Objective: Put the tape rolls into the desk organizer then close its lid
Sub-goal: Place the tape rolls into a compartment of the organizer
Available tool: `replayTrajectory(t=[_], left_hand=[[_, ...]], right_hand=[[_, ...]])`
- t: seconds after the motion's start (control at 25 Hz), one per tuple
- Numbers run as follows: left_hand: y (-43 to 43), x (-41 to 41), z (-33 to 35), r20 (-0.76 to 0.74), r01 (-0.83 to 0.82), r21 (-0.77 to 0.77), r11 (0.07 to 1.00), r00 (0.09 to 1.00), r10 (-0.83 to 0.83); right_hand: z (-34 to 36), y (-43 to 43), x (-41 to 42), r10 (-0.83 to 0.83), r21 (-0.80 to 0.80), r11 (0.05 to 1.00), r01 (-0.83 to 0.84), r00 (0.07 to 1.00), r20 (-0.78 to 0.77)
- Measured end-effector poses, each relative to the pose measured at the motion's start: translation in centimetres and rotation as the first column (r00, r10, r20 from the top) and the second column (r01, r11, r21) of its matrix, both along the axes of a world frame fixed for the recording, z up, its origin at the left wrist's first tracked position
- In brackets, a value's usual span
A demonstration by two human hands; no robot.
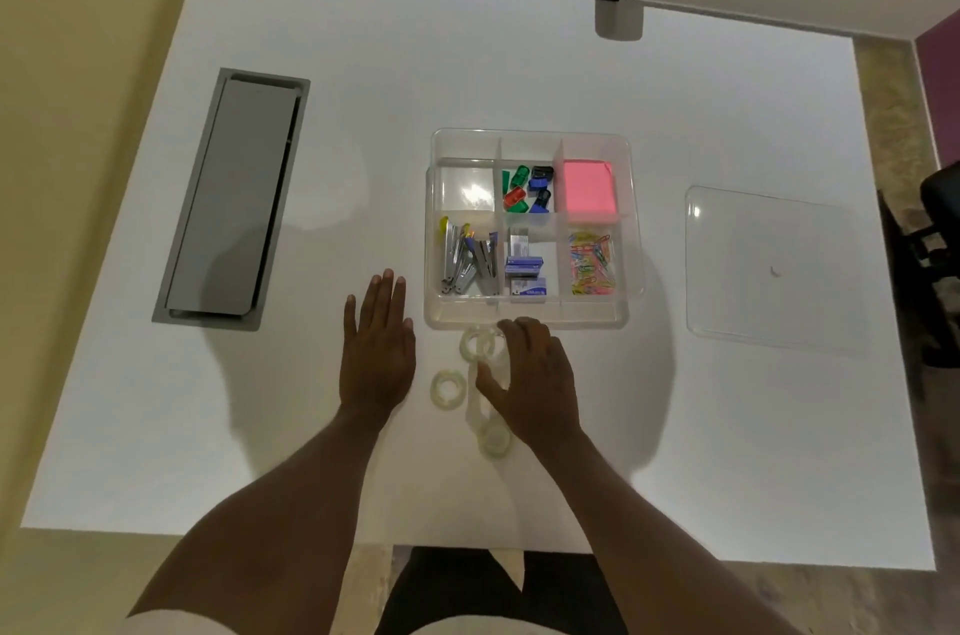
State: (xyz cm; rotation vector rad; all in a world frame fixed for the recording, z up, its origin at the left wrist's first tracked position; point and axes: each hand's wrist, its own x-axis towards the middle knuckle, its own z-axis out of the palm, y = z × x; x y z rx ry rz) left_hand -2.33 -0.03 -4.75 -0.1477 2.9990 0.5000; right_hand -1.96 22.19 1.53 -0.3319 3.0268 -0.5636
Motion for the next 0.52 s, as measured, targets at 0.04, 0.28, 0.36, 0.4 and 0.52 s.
replayTrajectory(t=[0.04, 0.28, 0.36, 0.4, 0.52], left_hand=[[0.0, 0.0, -0.2, -0.009, -0.007, -0.013, 1.000, 1.000, 0.007], [-0.3, -0.1, -1.5, -0.041, -0.035, 0.002, 0.999, 0.999, 0.035], [-0.1, 0.0, -1.5, -0.043, -0.035, -0.002, 0.999, 0.998, 0.035], [-0.2, -0.1, -1.6, -0.037, -0.036, -0.004, 0.999, 0.999, 0.036], [-0.2, -0.1, -2.0, -0.035, -0.041, -0.010, 0.999, 0.999, 0.041]], right_hand=[[0.5, -0.5, -1.0, 0.013, -0.043, 0.999, -0.014, 1.000, -0.009], [4.1, -4.9, -12.5, -0.042, -0.278, 0.960, 0.024, 0.998, -0.057], [5.0, -6.0, -16.2, -0.075, -0.288, 0.955, 0.072, 0.997, 0.001], [5.1, -6.6, -17.9, -0.084, -0.273, 0.957, 0.095, 0.995, 0.052], [4.6, -7.6, -21.9, -0.073, -0.155, 0.983, 0.101, 0.981, 0.179]])
